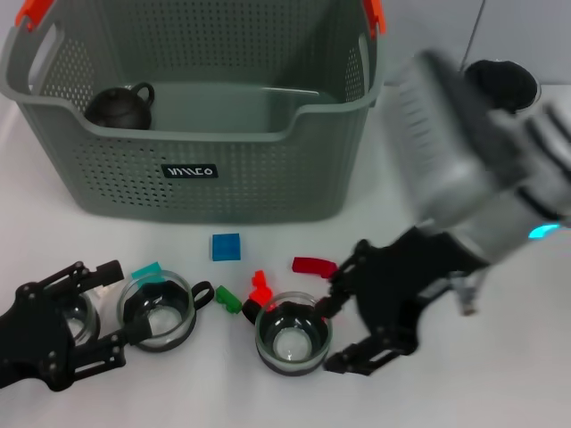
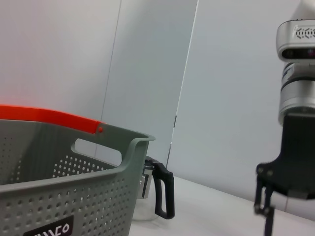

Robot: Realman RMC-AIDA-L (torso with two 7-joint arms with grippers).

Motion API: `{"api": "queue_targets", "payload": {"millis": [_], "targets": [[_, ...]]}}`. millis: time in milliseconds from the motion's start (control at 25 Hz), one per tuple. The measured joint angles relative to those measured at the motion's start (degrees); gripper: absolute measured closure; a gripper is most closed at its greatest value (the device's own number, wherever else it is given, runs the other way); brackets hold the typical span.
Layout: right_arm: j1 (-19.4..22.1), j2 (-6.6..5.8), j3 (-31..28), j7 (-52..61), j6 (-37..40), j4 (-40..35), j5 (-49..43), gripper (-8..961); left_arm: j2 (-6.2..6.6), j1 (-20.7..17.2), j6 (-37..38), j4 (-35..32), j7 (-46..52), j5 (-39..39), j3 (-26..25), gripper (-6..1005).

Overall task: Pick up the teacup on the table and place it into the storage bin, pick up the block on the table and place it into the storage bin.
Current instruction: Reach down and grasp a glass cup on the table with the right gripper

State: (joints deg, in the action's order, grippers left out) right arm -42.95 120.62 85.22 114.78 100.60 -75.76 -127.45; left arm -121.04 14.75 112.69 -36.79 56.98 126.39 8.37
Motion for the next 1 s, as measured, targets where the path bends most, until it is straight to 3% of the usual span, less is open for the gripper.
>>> {"api": "queue_targets", "payload": {"millis": [240, 480, 1000], "targets": [[-4.9, 0.12, 11.8, 1.9, -7.4, 3.8, -2.3, 339, -0.02, 0.1, -1.5, 0.8, 0.0, -0.3, 0.0, 175], [-5.1, 0.26, 22.0, 2.3, -15.8, 5.5, -4.6, 339, -0.08, -0.1, -3.4, 1.4, 0.0, -0.4, 0.0, 175], [-5.3, 0.32, 28.7, 3.8, -24.2, 11.2, -5.6, 353, -0.21, 0.2, -5.8, 2.2, 0.0, -0.4, 0.1, 175]]}}
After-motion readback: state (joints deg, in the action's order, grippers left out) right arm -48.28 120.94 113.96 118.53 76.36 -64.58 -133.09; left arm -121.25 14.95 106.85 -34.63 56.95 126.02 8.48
